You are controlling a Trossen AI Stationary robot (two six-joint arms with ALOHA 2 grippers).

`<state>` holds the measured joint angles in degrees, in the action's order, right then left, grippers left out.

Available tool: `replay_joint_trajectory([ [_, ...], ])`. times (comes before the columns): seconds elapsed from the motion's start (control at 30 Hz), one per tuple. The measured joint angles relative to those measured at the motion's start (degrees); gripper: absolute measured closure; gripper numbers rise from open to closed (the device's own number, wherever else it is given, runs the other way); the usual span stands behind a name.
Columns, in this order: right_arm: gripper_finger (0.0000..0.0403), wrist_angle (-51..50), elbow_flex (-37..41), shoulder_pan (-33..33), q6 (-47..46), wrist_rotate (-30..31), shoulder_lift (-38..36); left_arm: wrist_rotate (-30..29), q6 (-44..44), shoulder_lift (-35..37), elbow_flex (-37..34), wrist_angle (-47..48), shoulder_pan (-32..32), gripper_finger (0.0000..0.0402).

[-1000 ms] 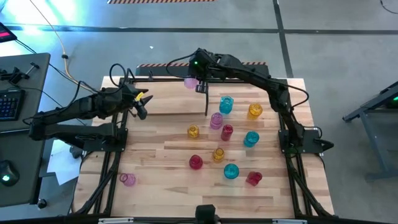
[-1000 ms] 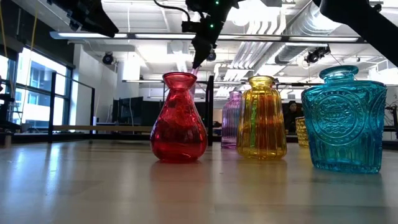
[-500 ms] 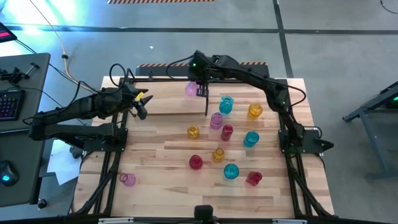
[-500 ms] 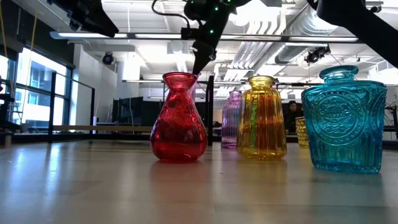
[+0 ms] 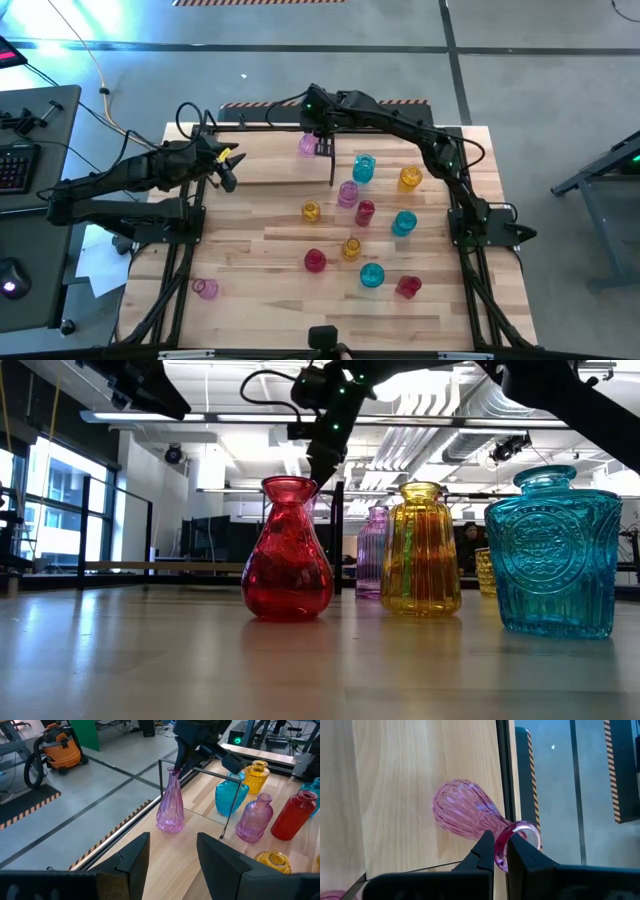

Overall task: Sort vases onto shelf
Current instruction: Put the top right purple vase on the shelf

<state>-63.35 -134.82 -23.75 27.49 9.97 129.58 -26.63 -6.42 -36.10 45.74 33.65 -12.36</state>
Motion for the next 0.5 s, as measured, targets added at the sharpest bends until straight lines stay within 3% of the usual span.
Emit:
replay_joint_trajectory([
  [0.23, 0.0398, 0.4, 0.0, 0.2, 1.5, -0.1, 0.1, 0.1, 0.0, 0.0, 0.0, 0.0, 0.0, 0.0245],
  [0.5, 0.0342, 0.9, 0.0, 0.3, 1.5, -1.0, 0.1, 0.1, 0.0, 0.0, 0.0, 0.0, 0.0, 0.0245],
])
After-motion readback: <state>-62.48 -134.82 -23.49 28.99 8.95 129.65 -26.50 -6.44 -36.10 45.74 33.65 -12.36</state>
